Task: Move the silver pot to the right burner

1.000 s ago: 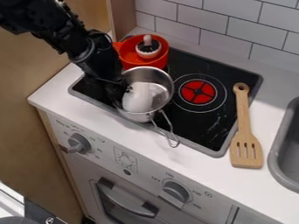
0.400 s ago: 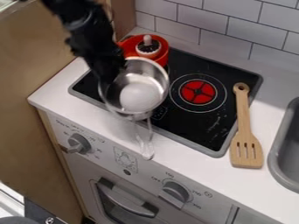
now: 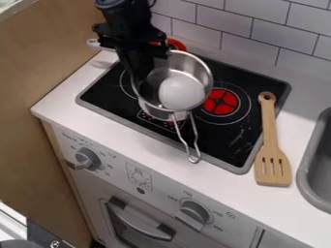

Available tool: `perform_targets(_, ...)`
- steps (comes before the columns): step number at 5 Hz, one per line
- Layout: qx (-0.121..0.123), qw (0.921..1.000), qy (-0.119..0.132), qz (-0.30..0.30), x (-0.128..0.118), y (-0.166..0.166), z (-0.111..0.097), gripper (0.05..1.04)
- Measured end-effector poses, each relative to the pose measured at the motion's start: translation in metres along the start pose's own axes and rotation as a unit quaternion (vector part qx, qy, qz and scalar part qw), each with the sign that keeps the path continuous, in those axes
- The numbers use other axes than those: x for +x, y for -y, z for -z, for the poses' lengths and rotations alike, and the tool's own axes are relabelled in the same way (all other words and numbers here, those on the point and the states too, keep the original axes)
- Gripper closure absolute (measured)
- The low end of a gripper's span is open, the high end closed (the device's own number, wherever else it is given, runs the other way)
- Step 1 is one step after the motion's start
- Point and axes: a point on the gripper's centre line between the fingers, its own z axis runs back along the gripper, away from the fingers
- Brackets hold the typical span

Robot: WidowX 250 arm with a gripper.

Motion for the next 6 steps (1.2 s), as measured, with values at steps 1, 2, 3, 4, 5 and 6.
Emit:
perform_targets(1, 0.0, 0.9999, 0.013, -0.001, 0.013, 0.009, 0.001, 1.028)
perform_targets(2, 0.01, 0.9996, 0.024, -0.008, 0.031, 0.02, 0.018, 1.028)
perform_targets(3, 0.007, 0.9992, 0.034, -0.019, 0.047, 0.031, 0.025, 1.028)
perform_targets(4, 0.013, 0.9985, 0.044, -0.028, 0.053, 0.037, 0.032, 1.028)
perform_targets(5, 0.022, 0.998, 0.053, -0.028, 0.057, 0.038, 0.04, 1.028)
perform_targets(6, 0.024, 0.9972, 0.067, -0.022, 0.061, 0.037, 0.041, 1.028)
